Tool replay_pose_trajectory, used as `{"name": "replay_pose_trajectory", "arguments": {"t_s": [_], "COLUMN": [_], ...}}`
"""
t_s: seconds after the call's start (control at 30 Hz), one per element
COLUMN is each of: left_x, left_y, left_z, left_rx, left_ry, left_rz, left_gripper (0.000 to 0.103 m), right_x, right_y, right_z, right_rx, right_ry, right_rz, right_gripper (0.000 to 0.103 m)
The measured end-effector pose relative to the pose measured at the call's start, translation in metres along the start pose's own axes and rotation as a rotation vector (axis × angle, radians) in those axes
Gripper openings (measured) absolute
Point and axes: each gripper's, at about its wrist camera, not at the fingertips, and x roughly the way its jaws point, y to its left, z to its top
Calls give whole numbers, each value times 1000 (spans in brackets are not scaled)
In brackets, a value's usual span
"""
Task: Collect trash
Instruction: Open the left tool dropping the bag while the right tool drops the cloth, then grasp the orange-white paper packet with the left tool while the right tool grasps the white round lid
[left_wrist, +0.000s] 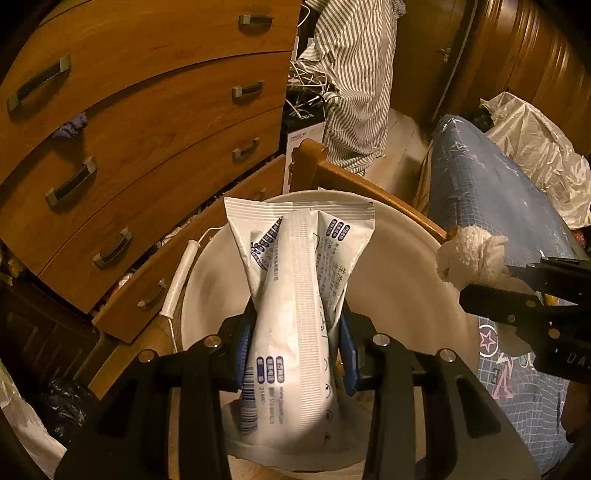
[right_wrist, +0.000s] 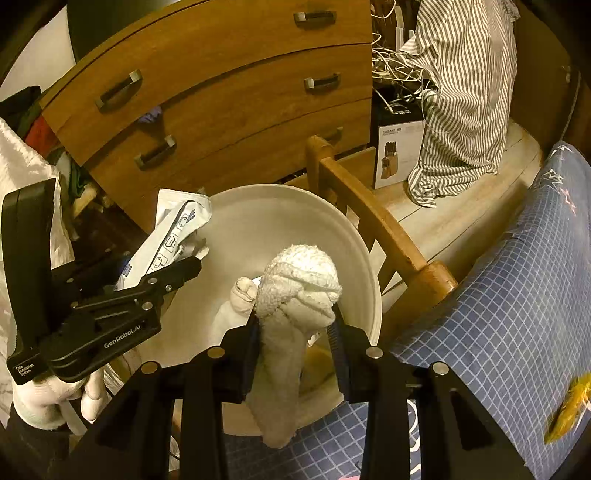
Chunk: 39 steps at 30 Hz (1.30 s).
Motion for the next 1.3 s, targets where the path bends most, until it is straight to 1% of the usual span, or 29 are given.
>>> {"name": "replay_pose_trajectory", "arguments": {"t_s": [0.23, 0.43, 0.47, 0.5, 0.53, 0.57, 0.6, 0.8, 0.97, 1.03, 1.13, 1.2, 1.3], "left_x": [2, 5, 6, 6, 7, 7, 6, 3, -4, -9, -22, -30, -33], "left_y": [-1, -3, -3, -3, -1, 0, 1, 1, -3, -8, -21, -39, -74], "left_z": [2, 4, 5, 5, 5, 6, 6, 7, 5, 2, -6, -15, -32], "left_rx": [-1, 2, 4, 5, 5, 3, -1, 4, 9, 14, 25, 56, 123], "left_ry": [-1, 0, 2, 6, 6, -1, -9, -22, -32, -39, -62, -77, -72], "left_rz": [0, 5, 8, 19, 30, 42, 49, 55, 47, 41, 3, -31, -83], "left_gripper": [37, 39, 40, 46, 51, 57, 58, 58, 58, 58, 58, 58, 58], "right_x": [0, 0, -1, -3, -4, -5, -7, -18, -34, -45, -76, -98, -129], "right_y": [2, 2, 2, 1, 0, -1, -2, -8, -14, -16, -23, -36, -69], "right_z": [0, 0, 0, 0, 0, 0, 0, -3, -16, -27, -66, -103, -171], "right_rx": [-3, -2, -3, 0, 6, 13, 18, 28, 42, 51, 70, 90, 135], "right_ry": [-6, -10, -14, -23, -31, -38, -44, -62, -92, -120, -200, -257, -322], "right_rz": [1, 0, -2, -5, 1, 10, 11, 21, 39, 46, 61, 60, -2], "right_gripper": [36, 36, 37, 40, 49, 53, 55, 55, 55, 55, 55, 55, 55]}}
